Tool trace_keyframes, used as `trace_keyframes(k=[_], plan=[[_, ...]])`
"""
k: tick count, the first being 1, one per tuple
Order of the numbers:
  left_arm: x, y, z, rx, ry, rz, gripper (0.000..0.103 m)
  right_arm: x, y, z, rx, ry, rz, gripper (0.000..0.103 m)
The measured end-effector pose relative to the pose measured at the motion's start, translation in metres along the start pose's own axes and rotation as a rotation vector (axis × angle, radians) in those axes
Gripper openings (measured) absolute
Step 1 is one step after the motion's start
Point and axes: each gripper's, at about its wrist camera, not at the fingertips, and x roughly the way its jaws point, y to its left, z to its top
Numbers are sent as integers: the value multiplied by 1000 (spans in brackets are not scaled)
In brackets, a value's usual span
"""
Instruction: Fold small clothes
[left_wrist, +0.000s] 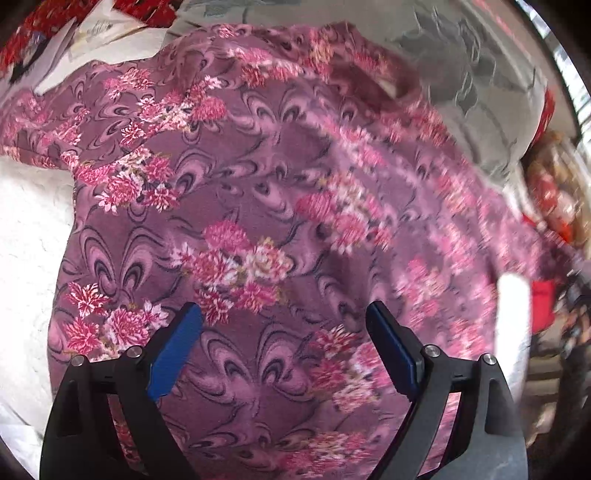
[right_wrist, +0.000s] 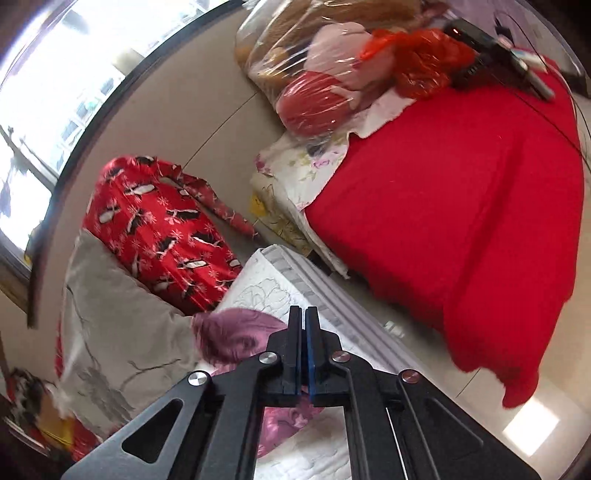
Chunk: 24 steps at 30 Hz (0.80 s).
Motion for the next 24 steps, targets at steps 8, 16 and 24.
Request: trace_keyframes(k=[8,16,24], plan=[[-1,22,11,-32,40,-58,90,11,-25,-13,212,20,25,9],[6,16,12,0,15,-40,90,15,-85,-30,403,2,7,52],[5,2,9,66,15,5,90,73,-89,-43,429,31,14,60]])
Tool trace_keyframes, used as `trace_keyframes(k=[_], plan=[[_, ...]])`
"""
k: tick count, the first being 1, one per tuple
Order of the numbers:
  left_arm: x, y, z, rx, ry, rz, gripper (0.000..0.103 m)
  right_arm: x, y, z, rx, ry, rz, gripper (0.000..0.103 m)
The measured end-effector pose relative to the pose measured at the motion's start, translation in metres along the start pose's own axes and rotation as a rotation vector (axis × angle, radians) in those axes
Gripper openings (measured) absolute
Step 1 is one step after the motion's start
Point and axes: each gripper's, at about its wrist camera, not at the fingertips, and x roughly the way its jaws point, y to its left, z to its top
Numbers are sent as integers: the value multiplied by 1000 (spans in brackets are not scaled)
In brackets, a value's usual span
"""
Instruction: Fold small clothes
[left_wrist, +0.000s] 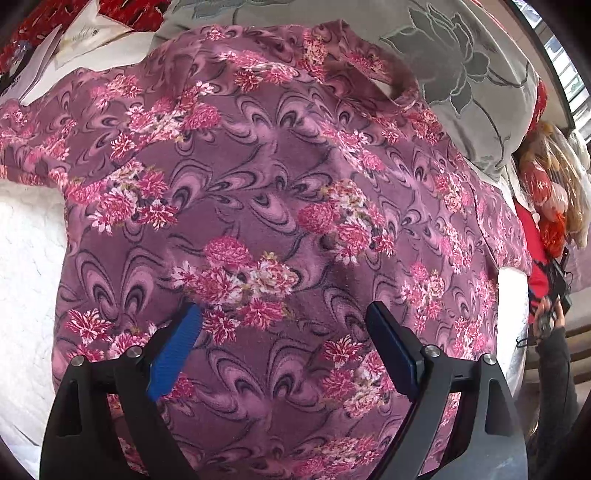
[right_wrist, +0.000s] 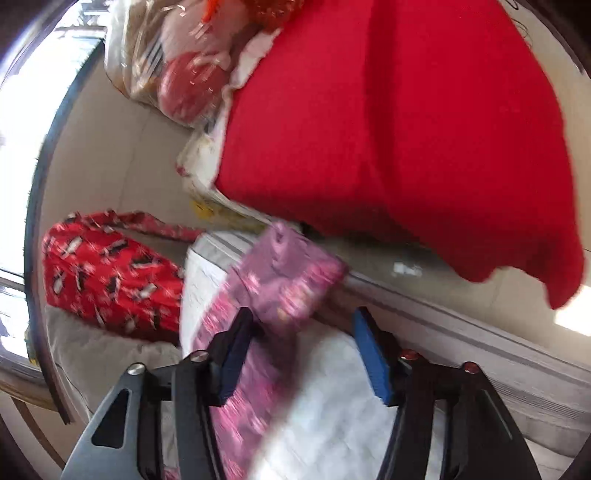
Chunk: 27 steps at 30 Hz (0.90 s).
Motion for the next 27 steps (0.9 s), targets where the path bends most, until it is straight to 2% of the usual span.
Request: trace_keyframes(k=[2,4,5,6,9,11,16,20,27], plan=[[0,-4,3,5,-5,8,90,10,7,3,-14,-8,32,60],[3,-11,6,17,-9,22,90,17,20,4,-79,5,30,52],[5,-13,6,20,-10,19,90,18,27,3,-117,3,28,27],[6,-14,6,20,-10,17,90,15,38,2,-179,-10,18,11],[6,-17,7,20,-17,7,90,-4,56,2,-243,-66,11,10],[1,-13,7,9,-23,-25,90,-20,67,0,-278,-97,26,10],[-14,8,13,-44,-41,-101,90,-45,106,-23,-421,-87,71,10],[-18,23,14,-65,-20,-142,90,-53,140,-63,-516,-37,108,10],[-33,43,14,-42,-12,-162,90,-44,185,-150,-607,58,145,10]])
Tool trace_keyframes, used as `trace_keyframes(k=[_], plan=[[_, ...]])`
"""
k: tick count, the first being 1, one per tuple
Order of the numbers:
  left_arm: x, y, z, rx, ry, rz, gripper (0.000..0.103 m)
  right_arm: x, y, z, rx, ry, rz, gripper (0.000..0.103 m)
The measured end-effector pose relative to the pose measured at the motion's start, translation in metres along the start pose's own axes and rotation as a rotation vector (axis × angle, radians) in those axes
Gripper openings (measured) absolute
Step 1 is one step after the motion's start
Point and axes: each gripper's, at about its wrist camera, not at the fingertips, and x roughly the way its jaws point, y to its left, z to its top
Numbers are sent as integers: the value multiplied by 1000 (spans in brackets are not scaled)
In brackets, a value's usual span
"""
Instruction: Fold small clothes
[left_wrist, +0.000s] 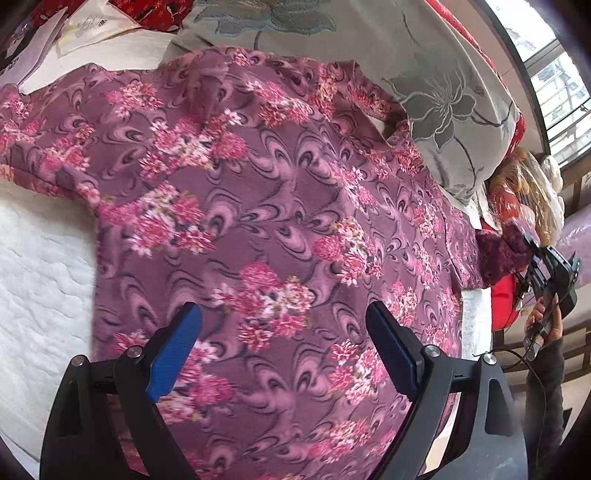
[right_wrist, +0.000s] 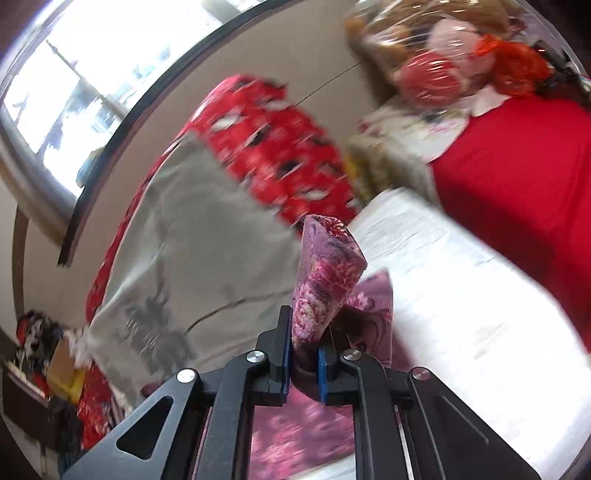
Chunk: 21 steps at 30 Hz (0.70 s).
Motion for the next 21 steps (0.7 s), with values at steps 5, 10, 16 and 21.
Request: trace_keyframes(k=[5,10,16,21], plan=[[-11,15,6,13,6,20,90,23,64,-39,-60,76,67,10],[-22,31,11,11,-5,32,90,49,127,-91,-145,174,130,11],[-37,55,13,1,-18,50,90,76,195,-154,-266,285,192,10],[-49,64,13,14,-27,75,90,90,236,-203,-346,357,224,10]])
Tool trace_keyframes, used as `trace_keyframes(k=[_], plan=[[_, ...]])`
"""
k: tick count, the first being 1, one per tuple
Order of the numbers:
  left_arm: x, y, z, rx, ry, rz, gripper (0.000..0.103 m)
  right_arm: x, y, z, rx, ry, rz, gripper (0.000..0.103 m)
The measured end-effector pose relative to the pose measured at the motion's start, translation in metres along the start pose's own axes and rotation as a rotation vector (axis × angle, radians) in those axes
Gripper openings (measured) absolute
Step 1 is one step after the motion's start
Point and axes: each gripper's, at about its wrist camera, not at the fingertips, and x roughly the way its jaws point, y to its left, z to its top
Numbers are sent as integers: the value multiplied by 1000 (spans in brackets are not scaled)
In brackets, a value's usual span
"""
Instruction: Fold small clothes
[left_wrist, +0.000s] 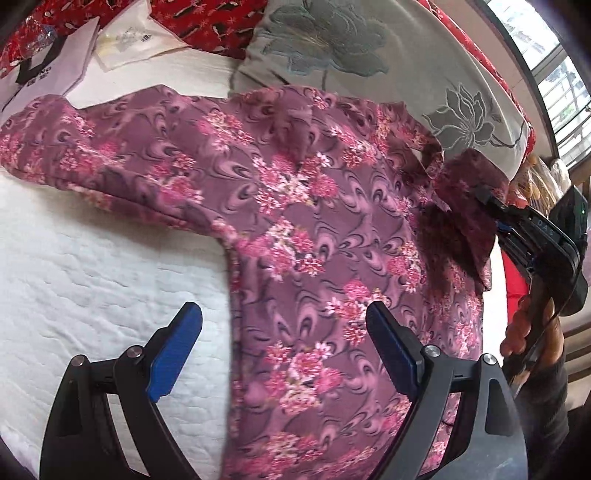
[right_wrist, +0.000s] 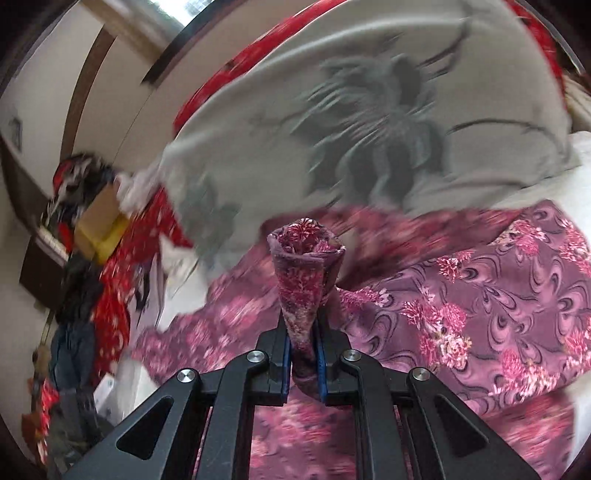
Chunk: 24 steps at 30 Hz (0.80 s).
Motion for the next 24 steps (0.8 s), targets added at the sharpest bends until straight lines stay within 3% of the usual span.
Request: trace_keyframes(k=[4,9,11,13,15,21,24], plan=[[-4,1,1,-8,-4,-2,90,28,32,-23,-42,58,32,11],[0,-9,1,-19,14,-38,90,59,37,-58,-33,200,12,35],[4,-18,4,-22,21,-59,90,59,30,-69,-14,246,8,36],[12,-32,8,-28,35,-96,90,41,18,-72,27,223,62,37],[24,-46,13,-31,59,-123,90,11,-3,-72,77,167,89,50],[71,-89,31,-96,128,-175,90,-56,-79,-76,226,44,30,51],[83,-100,40,-151,106,-163,87,-85,-116,-79,293,-9,3,51]])
